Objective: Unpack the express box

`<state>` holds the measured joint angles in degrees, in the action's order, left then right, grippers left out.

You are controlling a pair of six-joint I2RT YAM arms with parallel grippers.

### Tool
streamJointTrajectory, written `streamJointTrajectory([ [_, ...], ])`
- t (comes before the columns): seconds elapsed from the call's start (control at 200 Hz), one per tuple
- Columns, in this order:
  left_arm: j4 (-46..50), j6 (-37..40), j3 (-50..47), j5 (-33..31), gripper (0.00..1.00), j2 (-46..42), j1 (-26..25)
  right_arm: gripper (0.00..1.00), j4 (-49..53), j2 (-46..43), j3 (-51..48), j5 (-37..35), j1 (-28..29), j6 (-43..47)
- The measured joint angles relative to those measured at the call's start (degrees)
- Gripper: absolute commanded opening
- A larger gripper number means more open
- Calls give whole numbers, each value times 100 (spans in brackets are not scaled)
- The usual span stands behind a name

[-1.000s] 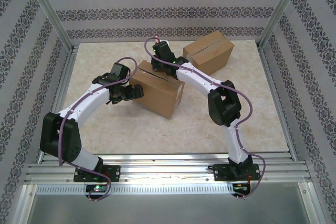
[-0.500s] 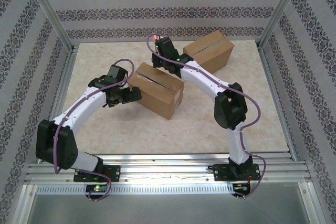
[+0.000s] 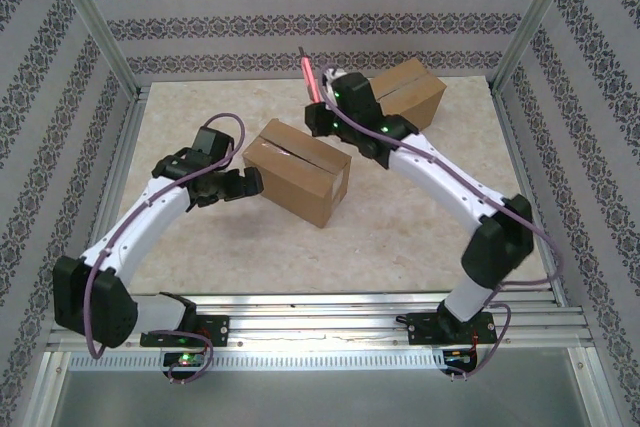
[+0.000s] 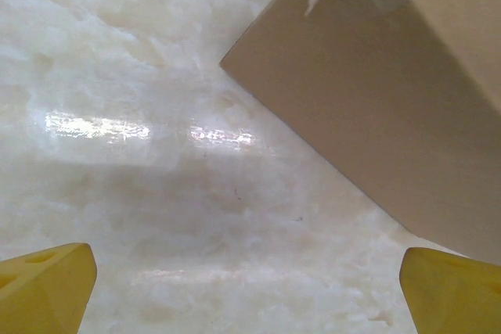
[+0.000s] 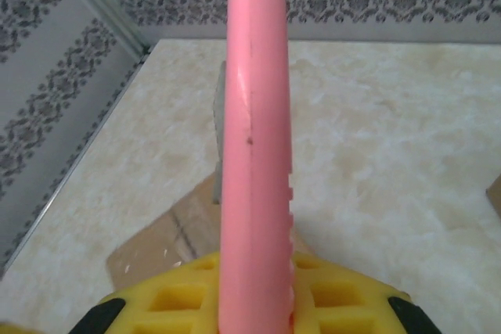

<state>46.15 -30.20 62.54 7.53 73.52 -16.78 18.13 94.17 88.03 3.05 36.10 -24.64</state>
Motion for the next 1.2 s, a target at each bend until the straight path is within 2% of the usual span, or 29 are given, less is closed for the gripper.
streamJointTrajectory([
  [0.18,-114,201,0,426,99,-636,0,0,-435,-1054,-1351,879,0,-201],
  [0.3,-678,376,0,1287,100,-997,0,0,-1049,-1574,-2177,1558,0,-505],
  [0.42,-1766,396,-15,2444,100,-1080,0,0,-1937,-1882,-2922,2177,-39,-940],
  [0.51,-2924,144,-105,3254,100,-1021,0,0,-2601,-1952,-3296,2542,-116,-1322],
  [0.655,-4699,-481,-146,4144,100,-586,0,0,-3388,-1952,-3574,2918,-201,-1773],
  [0.889,-6275,-1257,-140,4656,100,365,0,0,-4511,-1952,-3823,3331,-214,-2380],
  [1.094,-7287,-1886,-44,4841,100,728,0,0,-5466,-1648,-3847,3624,-214,-2931],
  [1.199,-7619,-2079,39,4889,90,758,0,0,-5930,-1309,-3851,3718,-210,-3244],
])
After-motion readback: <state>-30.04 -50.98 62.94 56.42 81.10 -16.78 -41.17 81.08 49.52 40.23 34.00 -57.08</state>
